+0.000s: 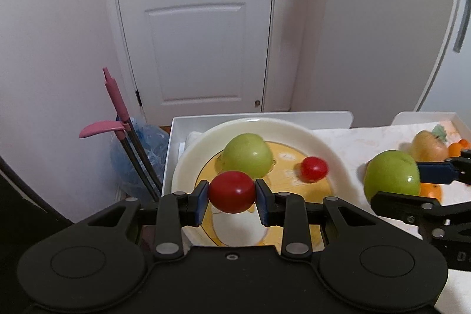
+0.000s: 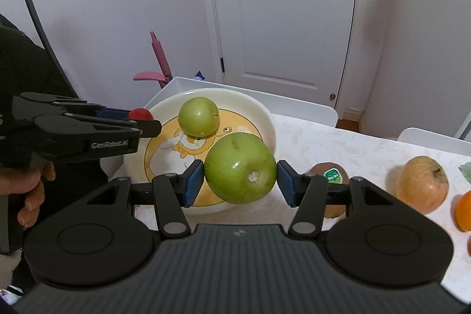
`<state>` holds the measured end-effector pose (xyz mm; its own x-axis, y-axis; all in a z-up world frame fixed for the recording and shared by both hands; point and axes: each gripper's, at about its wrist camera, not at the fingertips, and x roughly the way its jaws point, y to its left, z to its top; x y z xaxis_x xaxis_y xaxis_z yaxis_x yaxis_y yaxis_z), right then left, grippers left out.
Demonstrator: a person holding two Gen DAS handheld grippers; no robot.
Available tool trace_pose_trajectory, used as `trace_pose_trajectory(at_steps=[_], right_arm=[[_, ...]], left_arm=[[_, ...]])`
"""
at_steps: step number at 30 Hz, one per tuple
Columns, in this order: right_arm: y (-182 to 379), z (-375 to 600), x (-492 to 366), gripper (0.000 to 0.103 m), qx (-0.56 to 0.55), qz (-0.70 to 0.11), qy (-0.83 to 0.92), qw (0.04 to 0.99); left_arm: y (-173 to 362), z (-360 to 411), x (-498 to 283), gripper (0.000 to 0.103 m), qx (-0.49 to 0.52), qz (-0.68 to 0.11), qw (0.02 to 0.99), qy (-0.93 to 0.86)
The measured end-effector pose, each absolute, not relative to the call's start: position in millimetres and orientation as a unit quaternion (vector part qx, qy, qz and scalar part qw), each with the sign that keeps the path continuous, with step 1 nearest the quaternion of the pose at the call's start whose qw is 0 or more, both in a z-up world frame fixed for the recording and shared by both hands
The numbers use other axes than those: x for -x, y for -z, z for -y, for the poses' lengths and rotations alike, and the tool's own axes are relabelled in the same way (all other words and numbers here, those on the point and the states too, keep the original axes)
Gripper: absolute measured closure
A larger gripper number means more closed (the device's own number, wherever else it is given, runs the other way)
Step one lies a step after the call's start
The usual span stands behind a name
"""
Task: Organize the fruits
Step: 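Carry the red tomato into the bowl with the left tool and release, then lower the green apple into the bowl and open the right tool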
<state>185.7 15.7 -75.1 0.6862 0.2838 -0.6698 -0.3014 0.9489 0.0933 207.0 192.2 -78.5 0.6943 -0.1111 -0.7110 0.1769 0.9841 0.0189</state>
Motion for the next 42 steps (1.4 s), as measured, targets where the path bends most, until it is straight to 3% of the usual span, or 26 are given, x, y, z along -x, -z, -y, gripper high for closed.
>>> trace_pose_trajectory(at_steps=[13, 14, 17, 18, 23, 27, 42], right_arm=[[89, -20, -205, 0.034, 0.028, -0.372, -0.17, 0.912], [89, -19, -206, 0.034, 0.029, -0.373, -0.171, 0.912], [90, -18, -208, 0.034, 0.034, -0.374, -0.175, 0.91], [90, -17, -208, 0.034, 0.037, -0.374, -0.176, 0.91], [90, -16, -211, 0.034, 0.047, -0.376, -0.187, 0.906], [92, -19, -216, 0.034, 0.059, -0.376, -0.199, 0.903], [118, -38, -231, 0.034, 0.095, -0.373, -0.249, 0.889]], left_arm=[[108, -189, -232, 0.063, -0.079, -0.406, 0.908, 0.075], [107, -190, -232, 0.056, -0.078, -0.405, 0.908, 0.075], [102, -193, -229, 0.012, -0.073, -0.395, 0.914, 0.066], [100, -194, -228, 0.009, -0.07, -0.388, 0.917, 0.062], [89, -204, -222, 0.009, -0.046, -0.387, 0.92, 0.048], [80, -206, -212, 0.0, -0.036, -0.379, 0.924, 0.043], [77, -210, -199, 0.0, -0.028, -0.386, 0.922, 0.01]])
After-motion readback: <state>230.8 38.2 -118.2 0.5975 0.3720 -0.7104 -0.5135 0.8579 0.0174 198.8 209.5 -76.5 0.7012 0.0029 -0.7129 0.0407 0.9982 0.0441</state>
